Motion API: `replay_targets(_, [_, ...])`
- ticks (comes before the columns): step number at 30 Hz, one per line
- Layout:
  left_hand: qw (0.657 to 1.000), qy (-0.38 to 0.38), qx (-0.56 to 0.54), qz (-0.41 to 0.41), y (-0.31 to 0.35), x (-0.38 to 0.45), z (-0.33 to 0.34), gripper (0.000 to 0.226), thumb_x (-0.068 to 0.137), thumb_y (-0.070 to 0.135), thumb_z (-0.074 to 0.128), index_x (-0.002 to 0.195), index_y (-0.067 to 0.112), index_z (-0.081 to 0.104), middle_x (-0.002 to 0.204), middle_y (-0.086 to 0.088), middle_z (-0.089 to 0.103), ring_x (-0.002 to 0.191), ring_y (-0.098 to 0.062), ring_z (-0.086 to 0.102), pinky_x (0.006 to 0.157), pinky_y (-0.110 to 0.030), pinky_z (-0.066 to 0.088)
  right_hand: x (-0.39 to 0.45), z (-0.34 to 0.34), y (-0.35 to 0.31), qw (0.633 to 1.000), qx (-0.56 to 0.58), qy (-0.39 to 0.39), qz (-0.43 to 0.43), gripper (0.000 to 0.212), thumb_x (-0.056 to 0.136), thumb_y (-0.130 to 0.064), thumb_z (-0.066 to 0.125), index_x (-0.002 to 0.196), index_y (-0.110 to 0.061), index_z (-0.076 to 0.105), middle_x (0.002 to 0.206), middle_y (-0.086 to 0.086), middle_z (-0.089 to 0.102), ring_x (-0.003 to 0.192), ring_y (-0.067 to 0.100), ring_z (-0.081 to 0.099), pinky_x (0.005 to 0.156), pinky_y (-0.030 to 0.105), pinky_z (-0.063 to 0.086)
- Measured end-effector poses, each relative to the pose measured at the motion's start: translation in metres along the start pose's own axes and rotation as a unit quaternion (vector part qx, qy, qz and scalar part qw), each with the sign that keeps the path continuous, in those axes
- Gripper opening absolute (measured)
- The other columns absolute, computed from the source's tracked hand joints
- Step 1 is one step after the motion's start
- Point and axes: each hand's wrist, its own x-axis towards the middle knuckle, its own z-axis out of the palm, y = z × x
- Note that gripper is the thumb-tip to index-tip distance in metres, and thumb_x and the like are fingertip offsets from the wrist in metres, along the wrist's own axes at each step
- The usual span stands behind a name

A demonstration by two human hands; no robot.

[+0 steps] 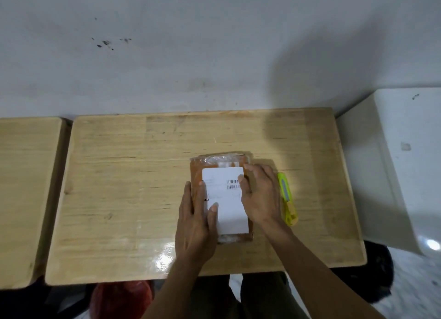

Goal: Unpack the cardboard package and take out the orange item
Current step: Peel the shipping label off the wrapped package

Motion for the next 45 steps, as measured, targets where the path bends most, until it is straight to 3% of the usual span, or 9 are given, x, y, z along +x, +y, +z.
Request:
replay_targets(6, [0.999, 0.019, 0.016, 0.021, 0.001, 0.000, 0.000, 0.062, 0.103, 0.049, 0.029, 0.154, 0.047, -0.006, 0.157, 0.029, -0.016, 0.151, -0.005, -0.001, 0.116, -0.049, 0.037, 0.004, -0.001, 0.001, 1.000, 0.008, -0.001, 0.016, 0.026, 0.091, -0.025, 0.065, 0.116, -0.019, 0.066, 0.117, 0.000, 0.056, 0.111, 0.018, 0.055, 0.088, 0.029, 0.047])
replay_targets(11, [1.000, 0.018, 0.014, 0.009, 0.003, 0.000, -0.001, 0.063, 0.102, 0.052, 0.028, 0.152, 0.052, -0.010, 0.168, 0.005, 0.002, 0.154, -0.013, 0.005, 0.115, -0.048, 0.038, 0.011, -0.003, -0.001, 1.000, -0.007, -0.011, 0.010, 0.019, 0.090, -0.027, 0.065, 0.108, -0.018, 0.067, 0.116, 0.001, 0.055, 0.110, 0.019, 0.054, 0.084, 0.028, 0.046])
replay_targets(21, [0.999, 0.025, 0.031, 0.015, 0.000, -0.001, 0.002, 0.065, 0.102, 0.051, 0.031, 0.154, 0.049, -0.007, 0.168, 0.002, 0.003, 0.154, -0.017, 0.010, 0.113, -0.047, 0.041, 0.016, -0.001, -0.006, 0.999, -0.025, -0.022, 0.012, 0.011, 0.089, -0.025, 0.069, 0.095, -0.016, 0.069, 0.115, 0.001, 0.051, 0.114, 0.019, 0.051, 0.078, 0.022, 0.039])
replay_targets(26, [0.999, 0.029, 0.031, 0.020, -0.001, 0.000, 0.003, 0.065, 0.102, 0.051, 0.032, 0.155, 0.047, -0.006, 0.169, 0.001, 0.004, 0.154, -0.013, 0.007, 0.116, -0.044, 0.037, 0.015, -0.003, -0.003, 0.996, -0.076, -0.012, -0.049, 0.012, 0.087, -0.026, 0.068, 0.094, -0.016, 0.068, 0.106, 0.003, 0.054, 0.107, 0.023, 0.049, 0.083, 0.037, 0.047])
replay_targets(29, [0.999, 0.031, 0.031, 0.020, -0.002, 0.000, 0.004, 0.064, 0.102, 0.052, 0.031, 0.155, 0.046, -0.004, 0.169, 0.001, 0.004, 0.151, -0.006, 0.002, 0.116, -0.041, 0.033, 0.019, -0.006, -0.004, 0.991, -0.104, -0.023, -0.079, 0.012, 0.089, -0.029, 0.066, 0.092, -0.018, 0.067, 0.101, 0.001, 0.056, 0.102, 0.023, 0.048, 0.081, 0.039, 0.047])
replay_targets(35, [0.998, 0.034, 0.037, 0.034, -0.002, 0.001, 0.004, 0.065, 0.102, 0.050, 0.030, 0.155, 0.044, -0.006, 0.169, -0.003, 0.007, 0.155, -0.018, 0.010, 0.116, -0.038, 0.029, 0.023, -0.008, 0.000, 0.985, -0.060, -0.053, -0.151, 0.011, 0.089, -0.023, 0.064, 0.080, -0.018, 0.059, 0.089, -0.006, 0.059, 0.090, 0.020, 0.049, 0.076, 0.034, 0.041])
replay_targets(38, [0.998, 0.035, 0.041, 0.031, -0.002, 0.000, 0.004, 0.065, 0.103, 0.049, 0.031, 0.155, 0.045, -0.006, 0.168, -0.003, 0.007, 0.155, -0.016, 0.008, 0.116, -0.036, 0.027, 0.025, -0.011, 0.004, 0.985, -0.021, -0.074, -0.155, 0.009, 0.089, -0.023, 0.062, 0.082, -0.020, 0.058, 0.085, -0.007, 0.062, 0.089, 0.020, 0.050, 0.076, 0.037, 0.042])
replay_targets(41, [0.998, 0.033, 0.040, 0.027, -0.002, 0.001, 0.004, 0.065, 0.103, 0.050, 0.032, 0.155, 0.046, -0.007, 0.169, -0.001, 0.006, 0.154, -0.014, 0.007, 0.115, -0.036, 0.027, 0.030, -0.014, -0.001, 0.982, -0.060, -0.083, -0.159, 0.004, 0.088, -0.025, 0.062, 0.090, -0.022, 0.062, 0.093, -0.008, 0.066, 0.094, 0.018, 0.049, 0.078, 0.037, 0.045])
replay_targets(45, [0.998, 0.037, 0.040, 0.033, -0.003, 0.000, 0.005, 0.065, 0.103, 0.049, 0.032, 0.155, 0.046, -0.006, 0.169, -0.001, 0.006, 0.152, -0.009, 0.004, 0.116, -0.036, 0.028, 0.040, -0.010, -0.015, 0.971, -0.115, -0.123, -0.171, 0.016, 0.092, -0.030, 0.060, 0.102, -0.023, 0.069, 0.104, -0.006, 0.068, 0.105, 0.022, 0.050, 0.088, 0.042, 0.044])
